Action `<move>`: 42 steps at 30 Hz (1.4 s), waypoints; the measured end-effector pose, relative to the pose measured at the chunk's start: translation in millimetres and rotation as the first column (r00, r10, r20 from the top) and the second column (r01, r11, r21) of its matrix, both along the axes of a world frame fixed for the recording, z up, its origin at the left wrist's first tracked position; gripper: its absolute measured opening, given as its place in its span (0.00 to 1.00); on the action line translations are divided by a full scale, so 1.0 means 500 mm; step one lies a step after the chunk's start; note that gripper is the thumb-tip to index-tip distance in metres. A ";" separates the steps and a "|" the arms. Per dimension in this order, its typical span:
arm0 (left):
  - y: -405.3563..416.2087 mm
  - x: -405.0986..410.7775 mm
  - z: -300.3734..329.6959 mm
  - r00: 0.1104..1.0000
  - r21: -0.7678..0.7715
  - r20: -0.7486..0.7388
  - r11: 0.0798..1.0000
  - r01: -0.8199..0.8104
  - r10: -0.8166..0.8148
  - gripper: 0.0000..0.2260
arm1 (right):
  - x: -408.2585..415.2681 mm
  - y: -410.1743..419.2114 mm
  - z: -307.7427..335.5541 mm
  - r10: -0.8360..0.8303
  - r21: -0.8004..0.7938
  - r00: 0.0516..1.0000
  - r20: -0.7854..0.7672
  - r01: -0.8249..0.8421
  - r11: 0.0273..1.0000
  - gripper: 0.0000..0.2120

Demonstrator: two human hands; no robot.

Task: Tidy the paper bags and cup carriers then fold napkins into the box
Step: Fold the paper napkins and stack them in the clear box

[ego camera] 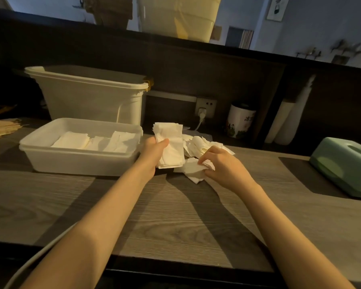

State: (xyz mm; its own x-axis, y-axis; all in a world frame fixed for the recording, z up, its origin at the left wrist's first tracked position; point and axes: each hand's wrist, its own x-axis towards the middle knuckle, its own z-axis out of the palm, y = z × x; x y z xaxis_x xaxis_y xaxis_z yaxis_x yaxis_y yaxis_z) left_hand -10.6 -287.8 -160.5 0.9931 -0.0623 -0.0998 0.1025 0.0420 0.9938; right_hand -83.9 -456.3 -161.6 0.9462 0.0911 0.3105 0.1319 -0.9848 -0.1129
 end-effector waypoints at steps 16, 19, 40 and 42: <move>0.000 0.005 -0.002 0.999 -0.020 -0.006 0.999 -0.044 0.044 0.12 | 0.024 0.004 0.025 -0.151 0.907 0.983 0.101 -0.029 0.419 0.04; 0.000 0.007 0.001 0.999 -0.028 -0.020 0.999 -0.041 0.041 0.10 | 0.019 0.009 0.029 -0.146 0.957 0.988 0.058 -0.013 0.289 0.05; -0.016 -0.026 0.015 0.920 -0.146 -0.017 0.912 0.384 -0.391 0.14 | 0.031 0.033 0.018 -0.179 0.973 0.983 0.037 0.005 0.229 0.08; -0.013 -0.030 0.014 0.912 -0.097 -0.010 0.908 0.406 -0.409 0.08 | 0.034 0.034 0.015 -0.189 0.969 0.982 0.030 0.017 0.245 0.08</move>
